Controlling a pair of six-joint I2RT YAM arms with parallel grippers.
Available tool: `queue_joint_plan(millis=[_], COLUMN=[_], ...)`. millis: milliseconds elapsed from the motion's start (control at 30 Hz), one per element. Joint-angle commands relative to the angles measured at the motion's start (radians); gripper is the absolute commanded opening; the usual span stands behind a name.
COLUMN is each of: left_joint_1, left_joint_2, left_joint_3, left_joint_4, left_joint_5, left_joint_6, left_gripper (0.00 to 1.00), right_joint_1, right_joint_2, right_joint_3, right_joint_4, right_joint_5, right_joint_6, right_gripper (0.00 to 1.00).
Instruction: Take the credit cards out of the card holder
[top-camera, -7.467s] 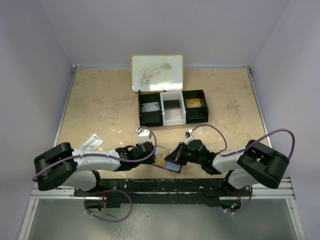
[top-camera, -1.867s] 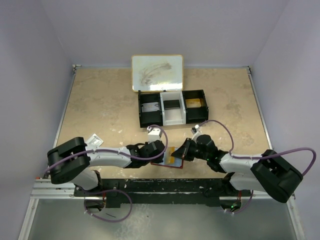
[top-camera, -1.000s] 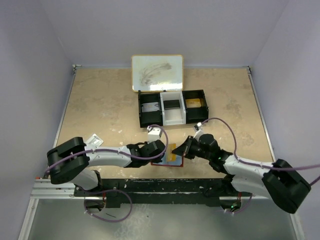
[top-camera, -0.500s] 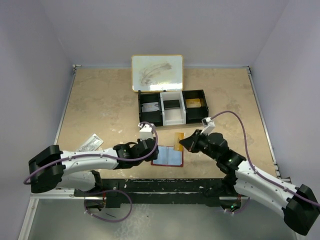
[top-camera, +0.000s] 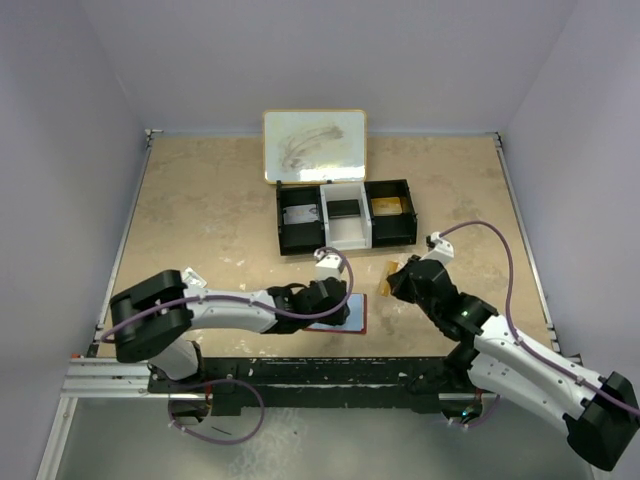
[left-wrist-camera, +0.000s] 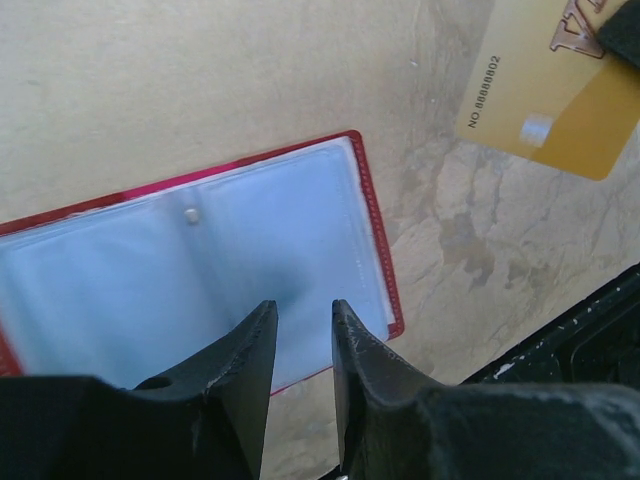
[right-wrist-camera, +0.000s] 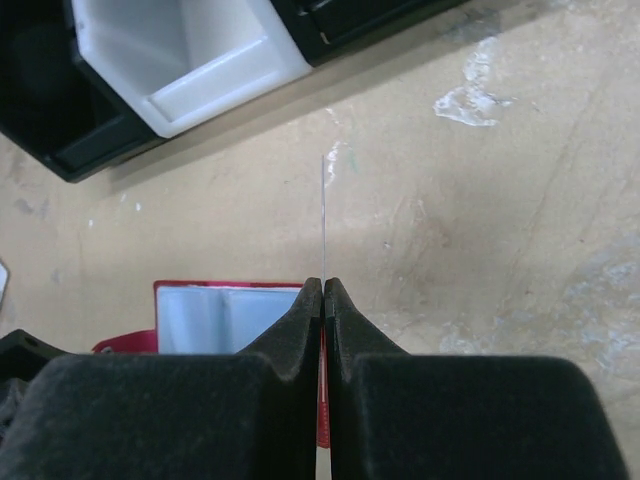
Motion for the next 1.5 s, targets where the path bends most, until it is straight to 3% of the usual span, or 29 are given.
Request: queue_joint_plan(millis=[0, 367, 833, 1267, 1467], left_joint_1=[-0.033, -0.097, -0.110, -0.110, -0.109], left_joint_2=[0.098, 0.293, 0.258, 0.105, -0.047], left_joint_3=[0.104, 0.117, 0.121, 0.107, 0.110], left_joint_4=[0.063, -0.156, -0.342, -0.309, -0.296], left_joint_5=[0.029, -0.110, -0.254, -0.269, -0.295], left_joint_6=[0.030, -0.055, -0.134, -0.105, -0.069], left_gripper=[0.26, 0.17, 0.14, 0.13, 0.16], right_joint_1=[-0.011, -0.031, -0.189, -0.335, -0.377], right_joint_2=[0.001, -0.002, 0.109, 0.236, 0.278], right_joint_3=[0.035, 0.033, 0.182, 0.308, 0.344], right_joint_4=[-0.049, -0.040, 0.064, 0.165, 0.184], right_joint_5=[0.065, 0.076, 0.040, -0.091, -0.135], right_joint_6=[0.054, 0.040, -0.231, -0.443, -0.492], right_gripper=[0.00, 0.00, 0.00, 0.00, 0.00])
